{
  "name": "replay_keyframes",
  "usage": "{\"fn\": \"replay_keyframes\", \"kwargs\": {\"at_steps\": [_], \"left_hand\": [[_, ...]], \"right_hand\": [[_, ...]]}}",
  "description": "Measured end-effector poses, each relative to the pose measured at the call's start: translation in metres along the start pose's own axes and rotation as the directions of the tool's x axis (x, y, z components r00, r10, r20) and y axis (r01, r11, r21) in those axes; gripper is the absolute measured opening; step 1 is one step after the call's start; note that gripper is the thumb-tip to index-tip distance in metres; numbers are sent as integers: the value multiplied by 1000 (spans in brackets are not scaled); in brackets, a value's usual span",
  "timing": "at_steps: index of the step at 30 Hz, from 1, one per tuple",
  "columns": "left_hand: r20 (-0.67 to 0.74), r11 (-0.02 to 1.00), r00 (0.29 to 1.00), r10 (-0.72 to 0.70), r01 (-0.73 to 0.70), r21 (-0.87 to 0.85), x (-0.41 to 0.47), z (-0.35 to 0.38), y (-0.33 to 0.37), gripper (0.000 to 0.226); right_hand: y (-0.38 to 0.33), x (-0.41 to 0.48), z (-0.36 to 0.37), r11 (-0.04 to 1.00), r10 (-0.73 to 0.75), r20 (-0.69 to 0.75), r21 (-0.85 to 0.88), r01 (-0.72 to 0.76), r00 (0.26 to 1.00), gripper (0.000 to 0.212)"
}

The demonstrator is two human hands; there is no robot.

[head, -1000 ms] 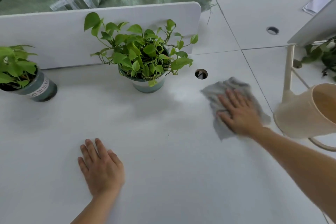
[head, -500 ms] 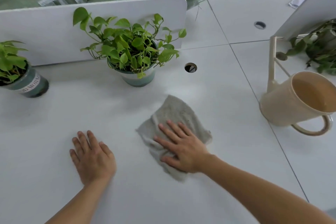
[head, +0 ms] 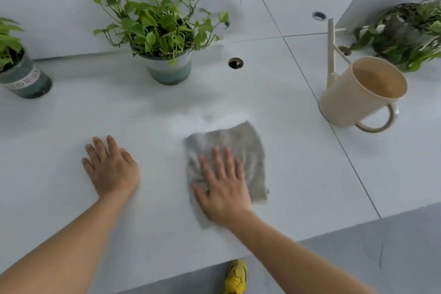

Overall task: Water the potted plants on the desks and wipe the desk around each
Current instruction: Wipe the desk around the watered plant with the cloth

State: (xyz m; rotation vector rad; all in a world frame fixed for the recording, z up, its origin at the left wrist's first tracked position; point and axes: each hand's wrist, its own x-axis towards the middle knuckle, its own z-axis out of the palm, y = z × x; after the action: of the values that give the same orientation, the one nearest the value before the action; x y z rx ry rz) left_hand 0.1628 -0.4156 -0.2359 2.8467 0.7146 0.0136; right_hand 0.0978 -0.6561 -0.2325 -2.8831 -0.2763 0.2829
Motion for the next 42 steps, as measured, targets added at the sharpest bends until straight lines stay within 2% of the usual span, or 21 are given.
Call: {"fn": "replay_keyframes", "kwargs": {"at_steps": [3, 5, 7, 9, 13, 14, 15, 17, 19, 22, 24, 26, 28, 29, 30, 33, 35, 36, 38, 40, 42], "left_hand": [[34, 989, 989, 143, -141, -47, 0, -8, -19, 47], [5, 973, 984, 180, -177, -145, -11, -19, -39, 39], [-35, 969, 989, 141, -146, -199, -29, -31, -67, 27], [-93, 967, 990, 104, -122, -222, -48, -43, -99, 22], [-153, 975, 988, 38, -70, -211, -73, -54, -170, 28], [-157, 978, 988, 18, -50, -200, -78, -54, -186, 28], [-158, 981, 987, -7, -24, -191, -81, -54, -201, 28], [-148, 984, 988, -47, 20, -179, -84, -54, -221, 33], [-131, 984, 989, -63, 40, -171, -81, -53, -231, 37], [-109, 984, 992, -70, 51, -169, -75, -57, -235, 39], [-106, 985, 992, -63, 45, -169, -66, -60, -234, 40], [-97, 985, 995, -37, 20, -172, -55, -61, -227, 40], [-80, 988, 997, -17, 4, -155, -40, -62, -221, 41], [-71, 989, 997, -4, -6, -148, -33, -62, -215, 42], [-64, 989, 998, 8, -17, -148, -26, -62, -210, 43], [-44, 989, 999, 13, -19, -150, 0, -62, -201, 46], [-29, 989, 999, -18, 13, -148, 18, -63, -200, 48], [-27, 990, 999, -31, 27, -142, 27, -64, -199, 48], [-31, 990, 998, -56, 51, -129, 46, -64, -201, 49], [-28, 990, 996, -86, 82, -112, 60, -62, -206, 49], [-59, 995, 995, -84, 81, -64, 63, -56, -213, 48]], "right_hand": [[25, -53, -5, 959, -277, 27, -54, 278, 960, 64], [77, -73, -11, 931, -334, 70, -129, 341, 940, 63], [135, -88, -24, 975, -158, 43, -149, 163, 986, 65], [171, -102, -41, 977, 168, -4, -129, -167, 986, 72], [123, -93, -37, 768, 641, -11, 21, -641, 768, 75], [89, -85, -29, 725, 688, 2, 50, -687, 726, 75], [50, -77, -19, 731, 680, 13, 61, -680, 733, 77], [-34, -70, 5, 864, 499, 43, 49, -501, 865, 77], [-114, -76, 25, 984, 164, 104, 47, -169, 981, 72], [-166, -86, 38, 973, -226, 215, 9, 229, 950, 67], [-139, -75, 32, 890, -438, 241, -21, 456, 866, 67], [-85, -56, 18, 840, -512, 224, -74, 538, 829, 69], [-21, -27, -3, 941, -268, 140, -173, 290, 953, 74], [10, -18, -15, 979, -54, 83, -192, 69, 995, 73], [34, -12, -25, 975, 155, 30, -165, -148, 987, 72], [53, 16, -30, 821, 570, -62, 5, -571, 820, 73], [16, 47, -22, 687, 727, -105, 119, -717, 679, 77], [-12, 60, -17, 677, 735, -91, 140, -722, 672, 79], [-81, 74, 3, 835, 550, -62, 74, -546, 833, 79], [-151, 62, 24, 985, 172, -7, -12, -173, 985, 79], [-181, 44, 31, 988, -138, 95, -51, 144, 986, 76]]}}
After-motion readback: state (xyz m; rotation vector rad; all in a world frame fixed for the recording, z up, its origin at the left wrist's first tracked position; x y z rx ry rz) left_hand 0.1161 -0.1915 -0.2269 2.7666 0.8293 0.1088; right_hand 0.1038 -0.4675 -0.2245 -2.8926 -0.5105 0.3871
